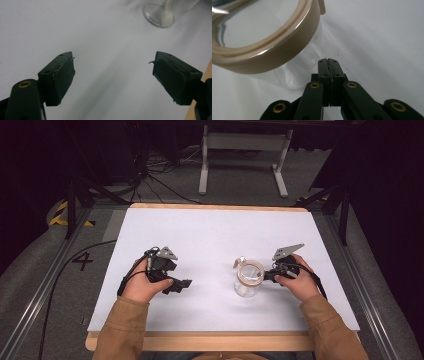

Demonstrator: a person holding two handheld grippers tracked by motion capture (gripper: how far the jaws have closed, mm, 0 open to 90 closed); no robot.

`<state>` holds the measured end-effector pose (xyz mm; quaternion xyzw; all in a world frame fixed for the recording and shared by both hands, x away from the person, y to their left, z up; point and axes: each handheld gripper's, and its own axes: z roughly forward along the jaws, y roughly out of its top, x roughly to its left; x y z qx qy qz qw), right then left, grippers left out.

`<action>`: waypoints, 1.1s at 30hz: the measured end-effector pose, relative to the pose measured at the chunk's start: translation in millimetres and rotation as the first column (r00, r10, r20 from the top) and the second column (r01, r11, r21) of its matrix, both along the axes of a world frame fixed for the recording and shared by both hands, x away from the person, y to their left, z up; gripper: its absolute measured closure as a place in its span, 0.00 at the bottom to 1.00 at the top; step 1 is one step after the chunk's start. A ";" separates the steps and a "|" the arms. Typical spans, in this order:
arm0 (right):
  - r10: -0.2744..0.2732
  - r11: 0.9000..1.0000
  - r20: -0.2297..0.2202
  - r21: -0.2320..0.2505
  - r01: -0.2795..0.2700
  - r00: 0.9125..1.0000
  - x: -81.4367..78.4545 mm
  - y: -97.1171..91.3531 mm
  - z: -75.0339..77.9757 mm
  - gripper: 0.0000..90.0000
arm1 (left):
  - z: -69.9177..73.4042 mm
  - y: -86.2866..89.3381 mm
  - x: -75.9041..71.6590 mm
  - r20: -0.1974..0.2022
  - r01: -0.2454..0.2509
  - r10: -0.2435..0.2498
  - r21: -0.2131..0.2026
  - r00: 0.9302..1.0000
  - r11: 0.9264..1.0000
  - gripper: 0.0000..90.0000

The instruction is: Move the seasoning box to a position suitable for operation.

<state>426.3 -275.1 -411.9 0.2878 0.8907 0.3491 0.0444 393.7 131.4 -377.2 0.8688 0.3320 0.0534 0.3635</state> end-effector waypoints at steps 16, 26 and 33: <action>0.047 0.998 -0.022 -0.031 -0.048 0.999 -19.1 8.4 0.0 1.00 | 0.0 -15.3 11.5 0.013 0.023 -0.023 0.006 1.000 1.000 0.20; 0.079 0.995 -0.023 -0.056 -0.080 0.997 -29.3 18.2 -0.3 1.00 | -1.4 -20.8 16.5 -0.014 0.013 -0.013 0.018 1.000 1.000 0.22; 0.096 0.992 -0.044 -0.072 -0.099 0.994 -33.6 25.2 -5.0 1.00 | -1.4 -25.3 19.1 -0.023 0.016 -0.016 0.014 1.000 1.000 0.22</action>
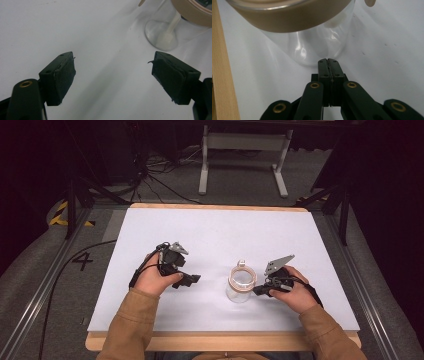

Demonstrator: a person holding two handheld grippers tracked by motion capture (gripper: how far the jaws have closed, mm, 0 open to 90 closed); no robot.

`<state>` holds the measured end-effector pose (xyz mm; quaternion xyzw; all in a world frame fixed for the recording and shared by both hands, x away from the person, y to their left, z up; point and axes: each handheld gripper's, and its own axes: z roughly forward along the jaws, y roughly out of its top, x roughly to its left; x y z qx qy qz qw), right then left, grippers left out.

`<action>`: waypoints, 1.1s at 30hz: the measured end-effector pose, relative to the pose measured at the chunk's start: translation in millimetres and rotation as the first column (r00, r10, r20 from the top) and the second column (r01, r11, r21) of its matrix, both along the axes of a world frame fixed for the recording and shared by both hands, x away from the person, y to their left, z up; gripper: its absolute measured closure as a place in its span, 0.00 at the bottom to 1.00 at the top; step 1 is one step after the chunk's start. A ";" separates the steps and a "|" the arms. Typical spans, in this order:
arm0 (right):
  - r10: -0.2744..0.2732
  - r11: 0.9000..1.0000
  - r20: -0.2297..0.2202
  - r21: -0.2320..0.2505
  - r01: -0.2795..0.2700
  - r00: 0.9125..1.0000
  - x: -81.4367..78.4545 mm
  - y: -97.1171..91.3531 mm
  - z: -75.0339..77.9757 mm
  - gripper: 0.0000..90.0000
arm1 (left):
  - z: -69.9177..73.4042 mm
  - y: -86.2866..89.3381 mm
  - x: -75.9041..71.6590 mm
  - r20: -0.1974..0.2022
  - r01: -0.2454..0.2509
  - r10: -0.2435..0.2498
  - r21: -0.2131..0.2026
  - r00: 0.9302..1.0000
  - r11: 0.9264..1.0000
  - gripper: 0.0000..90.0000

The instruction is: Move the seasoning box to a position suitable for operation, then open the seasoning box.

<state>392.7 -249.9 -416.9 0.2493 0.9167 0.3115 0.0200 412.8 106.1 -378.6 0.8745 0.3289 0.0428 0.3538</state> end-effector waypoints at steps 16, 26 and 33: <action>-0.090 0.994 0.063 0.071 0.086 0.994 -5.9 -32.0 23.7 1.00 | 19.9 -11.1 2.1 0.118 -0.002 0.014 -0.096 0.993 0.995 0.36; -0.147 0.984 0.075 0.111 0.139 0.986 -15.3 -51.5 33.4 1.00 | 17.3 -33.8 12.8 0.178 0.005 0.036 -0.224 0.983 0.974 0.56; -0.169 0.981 0.071 0.108 0.161 0.983 -23.0 -58.0 30.9 1.00 | 18.6 -53.5 20.5 0.194 0.067 -0.018 -0.253 0.981 0.965 0.63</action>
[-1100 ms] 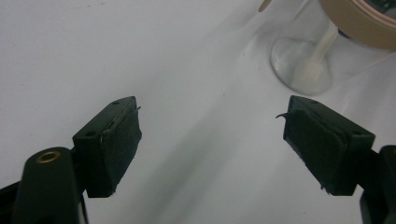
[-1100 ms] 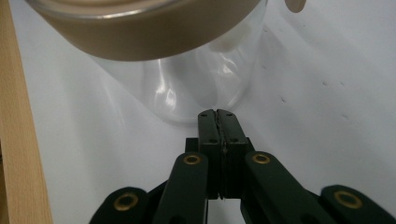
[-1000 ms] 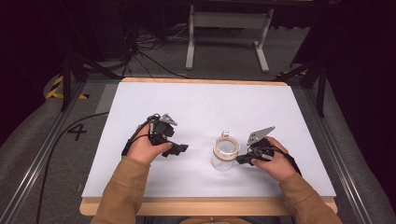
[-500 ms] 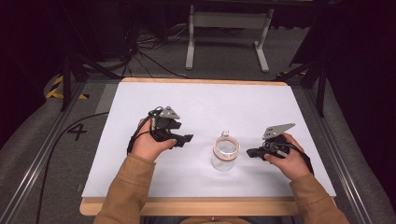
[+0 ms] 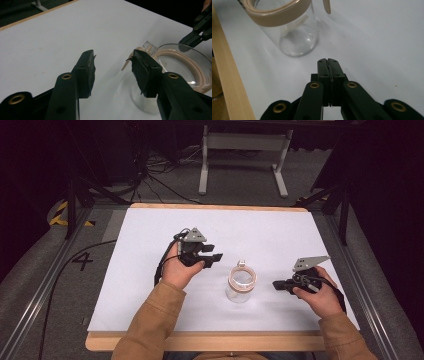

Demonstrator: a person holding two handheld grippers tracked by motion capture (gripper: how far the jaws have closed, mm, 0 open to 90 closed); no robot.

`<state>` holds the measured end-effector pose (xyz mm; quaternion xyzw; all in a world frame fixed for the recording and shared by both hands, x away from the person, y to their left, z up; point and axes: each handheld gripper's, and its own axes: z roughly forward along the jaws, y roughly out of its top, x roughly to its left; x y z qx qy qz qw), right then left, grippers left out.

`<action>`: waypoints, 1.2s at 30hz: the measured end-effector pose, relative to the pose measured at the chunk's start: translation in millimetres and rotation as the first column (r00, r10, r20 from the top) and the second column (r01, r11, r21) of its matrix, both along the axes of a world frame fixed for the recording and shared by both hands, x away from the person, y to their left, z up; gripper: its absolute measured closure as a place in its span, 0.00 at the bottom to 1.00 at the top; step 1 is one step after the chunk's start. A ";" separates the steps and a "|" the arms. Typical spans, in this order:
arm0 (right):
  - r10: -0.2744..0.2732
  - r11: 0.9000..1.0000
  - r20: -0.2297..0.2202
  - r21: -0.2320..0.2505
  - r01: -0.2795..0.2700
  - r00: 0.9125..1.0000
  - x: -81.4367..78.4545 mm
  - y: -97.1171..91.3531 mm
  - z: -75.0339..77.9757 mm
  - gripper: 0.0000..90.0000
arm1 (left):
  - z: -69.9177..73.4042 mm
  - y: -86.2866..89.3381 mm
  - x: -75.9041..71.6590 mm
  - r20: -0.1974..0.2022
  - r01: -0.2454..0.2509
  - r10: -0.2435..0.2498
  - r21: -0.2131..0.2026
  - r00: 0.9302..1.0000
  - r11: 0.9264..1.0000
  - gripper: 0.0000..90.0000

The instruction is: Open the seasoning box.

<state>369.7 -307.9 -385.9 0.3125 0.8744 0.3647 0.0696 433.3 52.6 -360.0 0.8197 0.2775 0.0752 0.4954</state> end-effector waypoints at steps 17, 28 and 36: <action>-0.022 1.000 -0.006 0.002 0.022 1.000 -9.7 -6.5 -3.5 1.00 | -11.0 -42.8 11.0 -0.090 0.135 -0.143 -0.090 0.986 0.987 0.89; 0.017 1.000 -0.008 -0.009 -0.017 1.000 -11.4 5.3 -5.5 1.00 | -20.1 -52.9 11.6 -0.073 0.131 -0.140 -0.116 0.987 0.985 0.89; 0.032 0.999 -0.004 -0.005 -0.032 0.999 -13.0 10.1 -5.2 1.00 | -19.3 -55.7 9.8 -0.053 0.138 -0.144 -0.106 0.988 0.985 0.95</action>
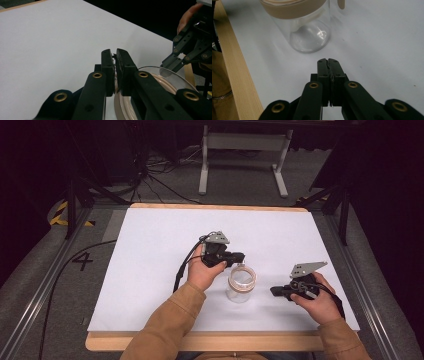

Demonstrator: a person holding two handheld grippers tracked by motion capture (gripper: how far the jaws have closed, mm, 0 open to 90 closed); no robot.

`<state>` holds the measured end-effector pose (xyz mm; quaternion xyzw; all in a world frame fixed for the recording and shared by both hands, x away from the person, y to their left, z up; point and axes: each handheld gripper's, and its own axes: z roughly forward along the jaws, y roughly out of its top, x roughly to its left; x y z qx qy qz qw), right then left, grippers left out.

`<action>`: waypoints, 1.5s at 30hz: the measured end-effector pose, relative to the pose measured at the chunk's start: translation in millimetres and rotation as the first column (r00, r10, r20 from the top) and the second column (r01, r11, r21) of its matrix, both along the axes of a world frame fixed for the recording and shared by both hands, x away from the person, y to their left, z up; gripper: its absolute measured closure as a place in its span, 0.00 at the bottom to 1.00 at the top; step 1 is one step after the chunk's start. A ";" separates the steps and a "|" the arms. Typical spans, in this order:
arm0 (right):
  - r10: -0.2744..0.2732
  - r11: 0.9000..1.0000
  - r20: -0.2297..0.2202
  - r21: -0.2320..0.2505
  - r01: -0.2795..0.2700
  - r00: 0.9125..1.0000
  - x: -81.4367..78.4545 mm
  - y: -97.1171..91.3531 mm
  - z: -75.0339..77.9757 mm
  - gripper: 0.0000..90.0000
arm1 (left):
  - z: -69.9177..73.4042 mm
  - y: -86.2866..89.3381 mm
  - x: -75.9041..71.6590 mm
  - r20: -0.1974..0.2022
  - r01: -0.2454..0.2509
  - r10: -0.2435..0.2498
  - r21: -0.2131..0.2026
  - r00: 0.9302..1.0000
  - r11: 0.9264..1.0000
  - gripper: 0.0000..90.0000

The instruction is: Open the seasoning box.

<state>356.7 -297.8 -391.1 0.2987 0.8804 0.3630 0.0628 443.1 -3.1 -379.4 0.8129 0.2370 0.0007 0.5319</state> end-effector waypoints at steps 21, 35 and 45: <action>0.091 0.993 0.036 0.066 -0.093 0.995 -20.6 45.2 16.8 1.00 | -2.2 1.0 2.0 -0.009 0.004 -0.004 -0.020 1.000 1.000 0.96; 0.091 0.991 0.057 0.095 -0.096 0.994 -24.0 56.7 18.8 1.00 | -3.0 0.7 4.1 -0.037 0.005 -0.006 -0.029 0.999 1.000 0.96; 0.066 0.990 0.087 0.118 -0.076 0.994 -23.7 56.4 20.7 1.00 | -3.0 0.4 4.5 -0.052 0.002 -0.004 -0.033 0.999 0.999 0.96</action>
